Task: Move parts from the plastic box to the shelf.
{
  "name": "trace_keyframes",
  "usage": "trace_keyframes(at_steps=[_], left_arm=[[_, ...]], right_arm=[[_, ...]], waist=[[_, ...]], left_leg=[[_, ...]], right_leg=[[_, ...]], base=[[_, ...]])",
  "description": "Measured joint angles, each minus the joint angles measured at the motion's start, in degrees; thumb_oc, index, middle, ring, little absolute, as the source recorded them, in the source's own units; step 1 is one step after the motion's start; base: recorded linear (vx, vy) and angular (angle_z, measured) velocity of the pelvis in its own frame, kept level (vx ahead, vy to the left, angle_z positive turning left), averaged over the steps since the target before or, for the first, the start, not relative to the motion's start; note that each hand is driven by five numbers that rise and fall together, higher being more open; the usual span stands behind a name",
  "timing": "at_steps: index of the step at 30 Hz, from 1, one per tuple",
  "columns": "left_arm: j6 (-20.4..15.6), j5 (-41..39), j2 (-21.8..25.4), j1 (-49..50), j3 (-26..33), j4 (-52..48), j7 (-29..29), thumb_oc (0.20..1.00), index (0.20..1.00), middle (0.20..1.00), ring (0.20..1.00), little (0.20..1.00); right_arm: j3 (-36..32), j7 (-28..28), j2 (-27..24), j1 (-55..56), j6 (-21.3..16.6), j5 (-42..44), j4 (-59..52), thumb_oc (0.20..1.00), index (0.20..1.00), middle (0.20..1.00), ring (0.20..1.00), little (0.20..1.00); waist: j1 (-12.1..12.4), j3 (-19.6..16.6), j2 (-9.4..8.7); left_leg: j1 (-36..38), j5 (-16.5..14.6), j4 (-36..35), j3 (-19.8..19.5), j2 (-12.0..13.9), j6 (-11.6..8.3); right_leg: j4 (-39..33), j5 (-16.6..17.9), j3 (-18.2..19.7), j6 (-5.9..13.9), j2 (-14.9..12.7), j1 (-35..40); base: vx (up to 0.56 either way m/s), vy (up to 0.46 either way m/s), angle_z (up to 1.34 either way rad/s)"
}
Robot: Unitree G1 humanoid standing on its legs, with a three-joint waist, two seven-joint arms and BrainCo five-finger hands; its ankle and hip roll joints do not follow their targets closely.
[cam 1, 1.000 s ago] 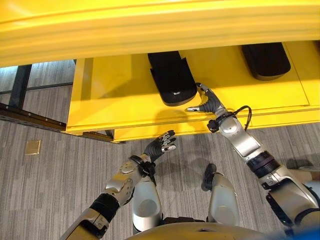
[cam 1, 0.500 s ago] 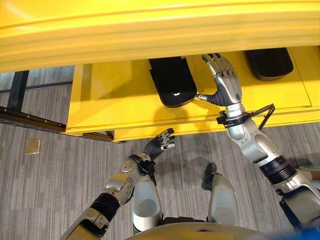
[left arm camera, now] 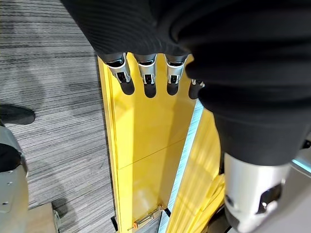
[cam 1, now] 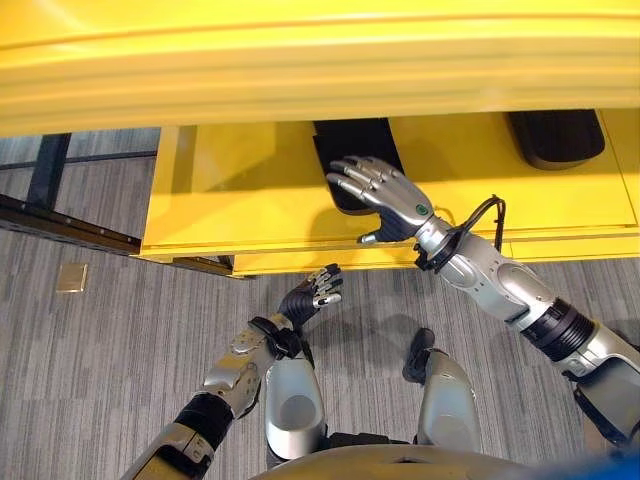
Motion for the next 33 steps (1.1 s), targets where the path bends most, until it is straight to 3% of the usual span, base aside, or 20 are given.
trace_keyframes(at_steps=[7, 10, 15, 22, 28, 33], left_arm=[[-0.29, 0.05, 0.10, -0.14, 0.02, -0.01, -0.28, 1.000, 1.000, 1.000, 1.000, 1.000], [-0.31, 0.04, 0.08, -0.13, -0.01, -0.02, -0.31, 1.000, 1.000, 1.000, 1.000, 1.000], [-0.33, 0.04, -0.03, -0.22, -0.02, -0.14, -0.25, 1.000, 1.000, 1.000, 1.000, 1.000], [-0.29, 0.02, -0.12, -0.38, -0.02, -0.15, -0.21, 1.000, 1.000, 1.000, 1.000, 1.000], [0.47, 0.05, -0.10, -0.40, 0.05, -0.15, -0.29, 1.000, 1.000, 1.000, 1.000, 1.000], [0.51, 0.09, -0.08, -0.08, 0.14, -0.12, -1.34, 1.000, 1.000, 1.000, 1.000, 1.000]], right_arm=[[1.49, 5.24, 0.46, -0.49, 3.06, 0.77, 0.55, 1.000, 1.000, 1.000, 1.000, 1.000], [1.59, 6.18, 0.50, -0.45, 6.56, 0.80, 1.07, 1.000, 1.000, 1.000, 1.000, 1.000], [1.22, 2.58, 1.14, 0.28, 9.81, 0.26, 7.81, 1.000, 1.000, 1.000, 1.000, 1.000], [-2.15, -6.59, 2.86, 1.91, 10.93, -6.03, 9.65, 1.000, 1.000, 1.000, 1.000, 1.000], [-1.20, -0.66, 3.34, 1.91, 11.37, -8.54, 15.03, 1.000, 1.000, 1.000, 1.000, 1.000], [0.53, 1.05, 3.37, 1.91, 10.79, -11.73, 16.62, 1.000, 1.000, 1.000, 1.000, 1.000]], waist=[[0.50, 0.00, 0.00], [0.40, -0.01, -0.01], [0.24, -0.05, -0.06], [-0.29, -0.12, -0.02], [0.24, -0.18, -0.01], [0.44, -0.45, -0.08]], left_leg=[[0.03, -0.08, 0.05, -0.95, -0.41, 0.14], [0.05, -0.21, 0.05, -1.15, -0.42, 0.38], [0.87, -0.18, -0.65, -1.02, -0.85, 0.43], [0.91, -0.15, -0.46, -0.97, -0.95, 0.45], [0.87, -0.13, -0.56, -1.07, -0.94, 0.48], [0.88, -0.06, -0.73, -1.09, -0.95, 0.52]], right_leg=[[-0.38, 0.02, -1.09, 0.27, -0.44, 1.30], [-0.33, -0.07, -1.25, 0.29, -0.47, 1.51], [-0.40, -0.16, -1.25, 0.41, -0.87, 2.07], [-0.39, -0.15, -1.24, 0.42, -0.93, 2.07], [-0.20, -0.15, -1.25, 0.42, -0.98, 2.07], [-0.23, -0.15, -1.32, 0.42, -0.99, 2.07]], base=[[0.01, -0.003, 0.09], [0.00, 0.005, 0.02], [0.00, 0.000, 0.00], [0.00, 0.000, 0.00], [0.00, 0.000, 0.00], [0.00, 0.000, 0.00]])
